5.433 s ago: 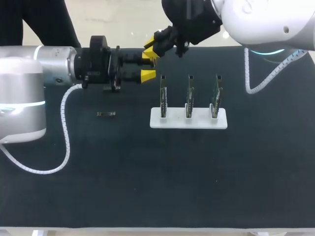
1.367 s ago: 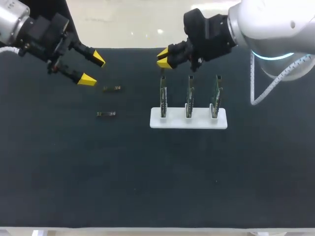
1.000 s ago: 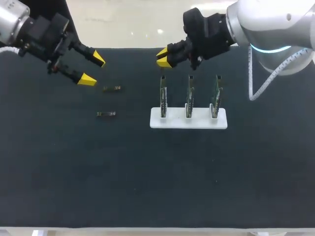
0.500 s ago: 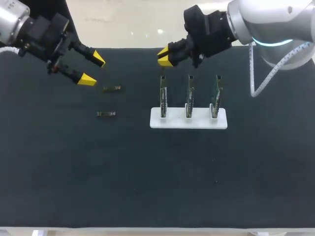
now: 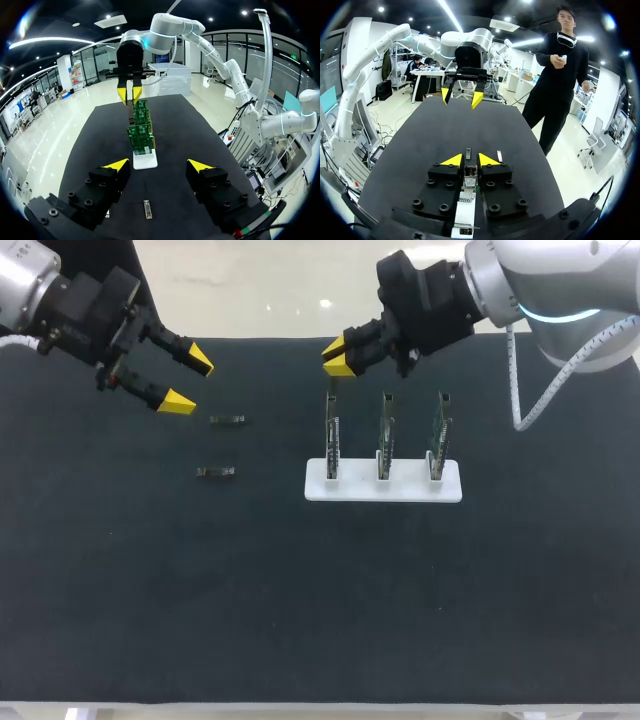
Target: Pick up the optical module with the left hand, and insert it into the network port with the right hand.
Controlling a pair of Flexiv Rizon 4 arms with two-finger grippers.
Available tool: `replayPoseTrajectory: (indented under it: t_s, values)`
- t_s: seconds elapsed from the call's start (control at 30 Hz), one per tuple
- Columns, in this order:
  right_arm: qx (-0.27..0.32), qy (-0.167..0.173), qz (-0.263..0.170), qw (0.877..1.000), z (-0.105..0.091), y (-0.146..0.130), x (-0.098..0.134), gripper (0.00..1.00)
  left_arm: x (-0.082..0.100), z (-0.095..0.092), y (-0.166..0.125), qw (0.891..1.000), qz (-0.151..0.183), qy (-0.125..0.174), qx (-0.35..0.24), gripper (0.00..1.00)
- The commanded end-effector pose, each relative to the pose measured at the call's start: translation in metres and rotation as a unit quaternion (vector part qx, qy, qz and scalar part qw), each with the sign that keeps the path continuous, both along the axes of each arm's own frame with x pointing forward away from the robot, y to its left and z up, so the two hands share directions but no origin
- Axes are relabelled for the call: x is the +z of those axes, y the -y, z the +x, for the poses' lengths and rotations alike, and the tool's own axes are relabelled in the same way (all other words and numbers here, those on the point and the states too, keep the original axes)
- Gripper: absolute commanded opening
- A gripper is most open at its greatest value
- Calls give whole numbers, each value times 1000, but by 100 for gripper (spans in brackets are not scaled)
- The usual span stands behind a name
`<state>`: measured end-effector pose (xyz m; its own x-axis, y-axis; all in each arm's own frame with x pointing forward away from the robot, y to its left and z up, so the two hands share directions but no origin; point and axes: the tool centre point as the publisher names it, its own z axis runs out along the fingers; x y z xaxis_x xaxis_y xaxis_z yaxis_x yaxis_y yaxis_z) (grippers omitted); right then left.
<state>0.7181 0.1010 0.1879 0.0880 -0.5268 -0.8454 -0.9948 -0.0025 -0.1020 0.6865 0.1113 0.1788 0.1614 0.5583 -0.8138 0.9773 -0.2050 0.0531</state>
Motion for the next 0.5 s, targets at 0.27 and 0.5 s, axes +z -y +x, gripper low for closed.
replayPoseTrajectory:
  t_s: [0.27, 0.5]
  values:
    - [8, 0, 6, 1000, 1, -1, -4, 0, 0, 0, 0, 1000, 1, 0, 0, 100]
    - [11, 1, 6, 1000, 0, -1, -6, 0, 0, 0, 0, 1000, 1, 0, 0, 100]
